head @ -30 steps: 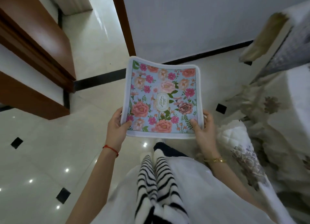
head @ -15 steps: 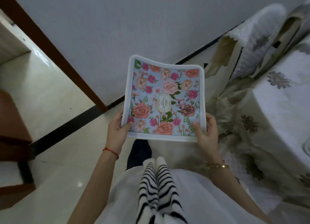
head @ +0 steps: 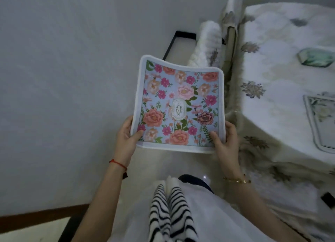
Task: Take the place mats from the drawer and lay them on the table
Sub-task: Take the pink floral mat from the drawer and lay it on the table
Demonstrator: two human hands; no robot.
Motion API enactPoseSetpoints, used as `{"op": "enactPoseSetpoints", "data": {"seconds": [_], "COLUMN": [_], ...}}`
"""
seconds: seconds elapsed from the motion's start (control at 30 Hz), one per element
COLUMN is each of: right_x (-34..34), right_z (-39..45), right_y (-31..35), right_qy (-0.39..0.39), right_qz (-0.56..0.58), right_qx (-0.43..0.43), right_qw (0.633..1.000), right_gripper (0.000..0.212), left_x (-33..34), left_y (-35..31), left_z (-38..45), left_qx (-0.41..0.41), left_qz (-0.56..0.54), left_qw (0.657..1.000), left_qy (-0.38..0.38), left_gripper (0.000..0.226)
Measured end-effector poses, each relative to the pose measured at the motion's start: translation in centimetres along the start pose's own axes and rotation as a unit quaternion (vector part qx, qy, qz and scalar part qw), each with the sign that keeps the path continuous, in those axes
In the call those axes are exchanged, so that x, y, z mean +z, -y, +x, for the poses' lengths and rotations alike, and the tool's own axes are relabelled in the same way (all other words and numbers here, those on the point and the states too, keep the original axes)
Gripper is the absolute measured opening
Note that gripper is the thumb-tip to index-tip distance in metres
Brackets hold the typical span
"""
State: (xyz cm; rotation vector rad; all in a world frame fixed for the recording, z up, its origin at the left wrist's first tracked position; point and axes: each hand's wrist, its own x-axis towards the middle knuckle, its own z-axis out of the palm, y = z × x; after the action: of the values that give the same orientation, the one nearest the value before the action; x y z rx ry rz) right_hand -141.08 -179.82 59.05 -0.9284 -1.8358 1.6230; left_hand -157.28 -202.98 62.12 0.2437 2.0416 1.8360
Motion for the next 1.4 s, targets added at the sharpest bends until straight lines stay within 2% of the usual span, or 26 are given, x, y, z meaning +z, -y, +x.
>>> {"op": "enactPoseSetpoints", "data": {"seconds": [0.27,0.4,0.67,0.93,1.2,1.4], "right_x": [0.5,0.3,-1.8,-3.7,-2.0,2.6], "right_z": [6.7,11.4,20.8,26.6,31.1,37.1], "right_y": [2.2,2.4,4.1,4.3,3.0,2.4], "right_qy": [-0.161,-0.215,-0.308,-0.409,-0.526,-0.624], "right_qz": [0.041,0.048,0.078,0.051,0.021,0.03], "right_qx": [0.02,0.022,0.033,0.045,0.094,0.132], "right_qw": [0.986,0.975,0.948,0.91,0.845,0.769], "right_gripper": [0.034,0.037,0.037,0.039,0.036,0.035], "left_x": [6.0,10.3,20.1,29.5,38.6,45.3], "left_y": [-4.8,-6.7,-10.1,-11.6,-12.1,-12.4], "left_z": [14.5,21.3,33.2,40.5,47.8,55.2], "left_qx": [-0.009,0.016,0.017,0.015,0.022,0.054], "left_qz": [-0.016,-0.004,0.031,0.064,0.102,0.173], "left_qw": [0.99,0.975,0.953,0.925,0.849,0.757], "left_qy": [0.142,0.221,0.3,0.375,0.518,0.627], "left_gripper": [0.049,0.052,0.047,0.051,0.047,0.047]}}
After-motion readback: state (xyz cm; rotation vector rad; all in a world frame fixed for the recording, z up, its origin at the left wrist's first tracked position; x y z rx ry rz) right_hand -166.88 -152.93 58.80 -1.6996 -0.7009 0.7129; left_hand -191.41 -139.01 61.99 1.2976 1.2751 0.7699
